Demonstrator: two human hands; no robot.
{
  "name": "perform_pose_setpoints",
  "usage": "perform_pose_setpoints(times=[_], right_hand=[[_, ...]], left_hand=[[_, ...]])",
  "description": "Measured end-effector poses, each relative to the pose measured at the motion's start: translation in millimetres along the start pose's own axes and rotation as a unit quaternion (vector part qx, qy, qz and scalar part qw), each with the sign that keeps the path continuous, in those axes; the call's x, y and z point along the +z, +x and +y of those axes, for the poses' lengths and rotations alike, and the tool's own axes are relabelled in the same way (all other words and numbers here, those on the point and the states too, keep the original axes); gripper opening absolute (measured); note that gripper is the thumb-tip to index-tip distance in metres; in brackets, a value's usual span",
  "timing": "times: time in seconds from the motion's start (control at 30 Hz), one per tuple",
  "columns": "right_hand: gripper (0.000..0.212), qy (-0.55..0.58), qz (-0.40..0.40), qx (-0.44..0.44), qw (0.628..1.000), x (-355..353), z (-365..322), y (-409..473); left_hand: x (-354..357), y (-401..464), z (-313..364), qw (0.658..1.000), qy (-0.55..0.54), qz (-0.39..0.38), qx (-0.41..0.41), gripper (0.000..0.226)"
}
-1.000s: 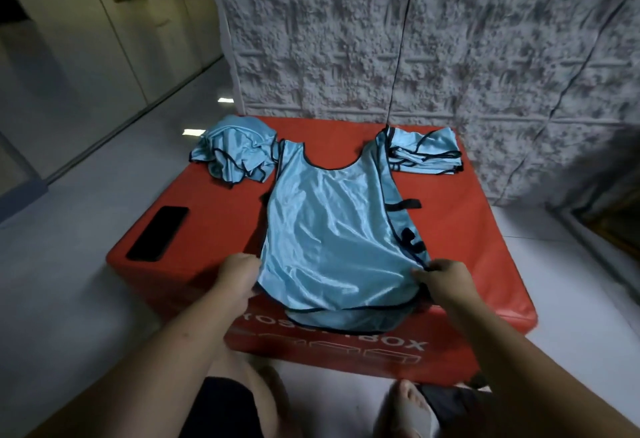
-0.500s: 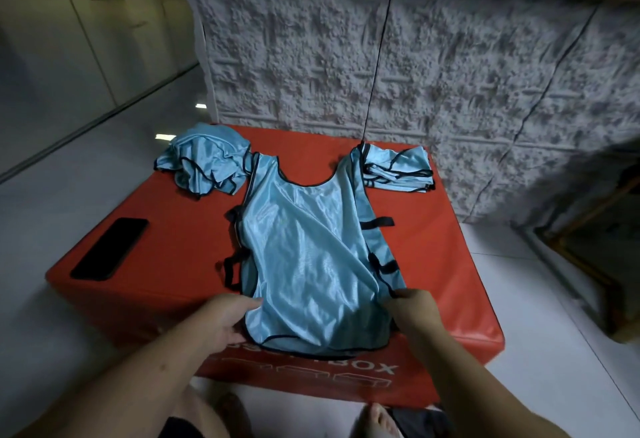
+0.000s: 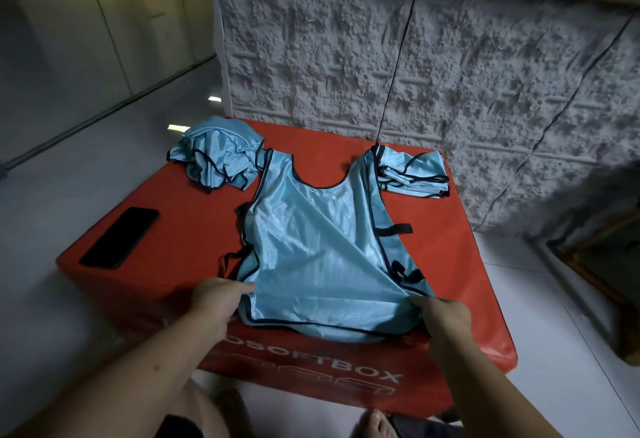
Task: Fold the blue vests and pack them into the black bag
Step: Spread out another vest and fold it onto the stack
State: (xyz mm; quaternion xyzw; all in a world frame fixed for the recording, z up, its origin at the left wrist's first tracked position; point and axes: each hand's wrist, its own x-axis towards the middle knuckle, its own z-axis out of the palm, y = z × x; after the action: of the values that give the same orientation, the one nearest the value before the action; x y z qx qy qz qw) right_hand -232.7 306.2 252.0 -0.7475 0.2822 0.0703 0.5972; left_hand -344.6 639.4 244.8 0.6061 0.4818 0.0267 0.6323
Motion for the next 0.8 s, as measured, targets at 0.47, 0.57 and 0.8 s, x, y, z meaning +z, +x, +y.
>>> perform_pose_setpoints(times=[0.47, 0.57, 0.8], right_hand=[[0.020, -0.072, -0.128, 0.028, 0.989, -7.0, 6.7, -4.0], [0.024, -0.142, -0.130, -0.010, 0.981, -5.5, 2.3, -0.7], [0.025, -0.151, -0.112, 0.031, 0.982, -6.1, 3.6, 11.6]], left_hand=[[-11.1, 30.4, -17.8, 0.994, 0.105, 0.024, -0.003, 0.020], [-8.4, 24.4, -11.2, 0.994, 0.106, 0.027, -0.004, 0.024], [-11.4, 13.2, 10.6, 0.989, 0.115, 0.091, 0.010, 0.023]])
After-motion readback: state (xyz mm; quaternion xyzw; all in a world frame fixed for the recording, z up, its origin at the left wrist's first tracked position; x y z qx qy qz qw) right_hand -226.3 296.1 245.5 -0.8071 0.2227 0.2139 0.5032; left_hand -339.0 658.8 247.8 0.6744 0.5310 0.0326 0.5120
